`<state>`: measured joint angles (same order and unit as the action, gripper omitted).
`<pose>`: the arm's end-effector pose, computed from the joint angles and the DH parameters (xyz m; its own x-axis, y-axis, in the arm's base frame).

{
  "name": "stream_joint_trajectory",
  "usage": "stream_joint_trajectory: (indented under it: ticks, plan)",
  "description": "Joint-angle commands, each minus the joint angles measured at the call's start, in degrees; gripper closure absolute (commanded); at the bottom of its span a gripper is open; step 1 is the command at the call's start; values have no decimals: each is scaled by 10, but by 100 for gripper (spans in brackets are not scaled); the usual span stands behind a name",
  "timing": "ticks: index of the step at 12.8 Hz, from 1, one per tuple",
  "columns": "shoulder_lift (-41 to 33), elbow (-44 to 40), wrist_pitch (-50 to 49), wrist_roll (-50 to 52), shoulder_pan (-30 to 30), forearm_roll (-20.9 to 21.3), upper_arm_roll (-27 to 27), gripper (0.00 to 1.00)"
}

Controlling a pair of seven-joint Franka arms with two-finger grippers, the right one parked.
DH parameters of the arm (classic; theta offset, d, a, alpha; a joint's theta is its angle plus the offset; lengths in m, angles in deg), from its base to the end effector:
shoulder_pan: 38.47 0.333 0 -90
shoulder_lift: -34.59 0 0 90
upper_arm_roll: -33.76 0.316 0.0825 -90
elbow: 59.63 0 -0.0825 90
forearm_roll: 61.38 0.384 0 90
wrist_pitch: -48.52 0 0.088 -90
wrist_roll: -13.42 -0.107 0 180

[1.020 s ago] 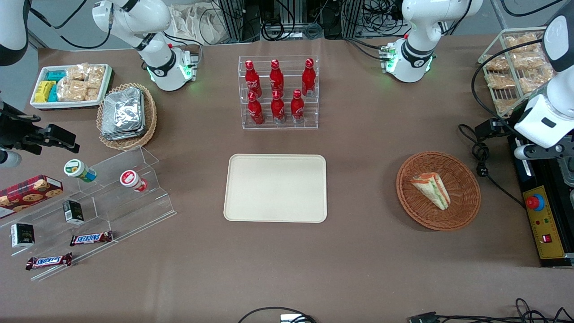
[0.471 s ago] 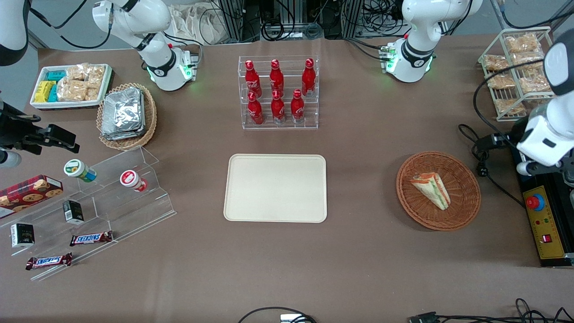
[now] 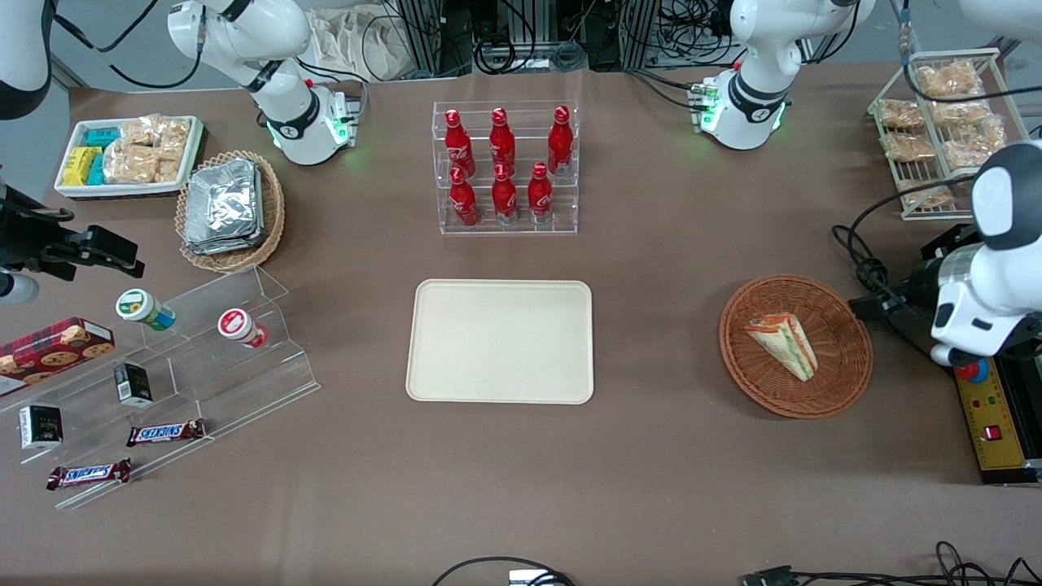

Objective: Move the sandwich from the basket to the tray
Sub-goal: 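Lower the open left gripper over the wrapped sandwich in the basket, then close the left gripper on the sandwich and lift it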

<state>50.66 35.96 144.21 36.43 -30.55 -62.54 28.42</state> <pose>0.6084 0.0299 0.4224 0.8625 0.4283 -0.2696 0.4271 -0.9018 -0.0661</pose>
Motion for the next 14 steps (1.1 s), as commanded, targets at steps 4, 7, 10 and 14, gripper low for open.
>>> stream_joint_trajectory:
  ticks: [4, 7, 10, 14]
  plan:
    - [91, -20, 76, 106, 0, -27, -3, 1]
    - [130, -17, 124, 123, -3, -36, -4, 1]
    - [163, -16, 153, 123, 0, -53, -4, 1]
    - [190, -15, 172, 123, -3, -72, -4, 1]
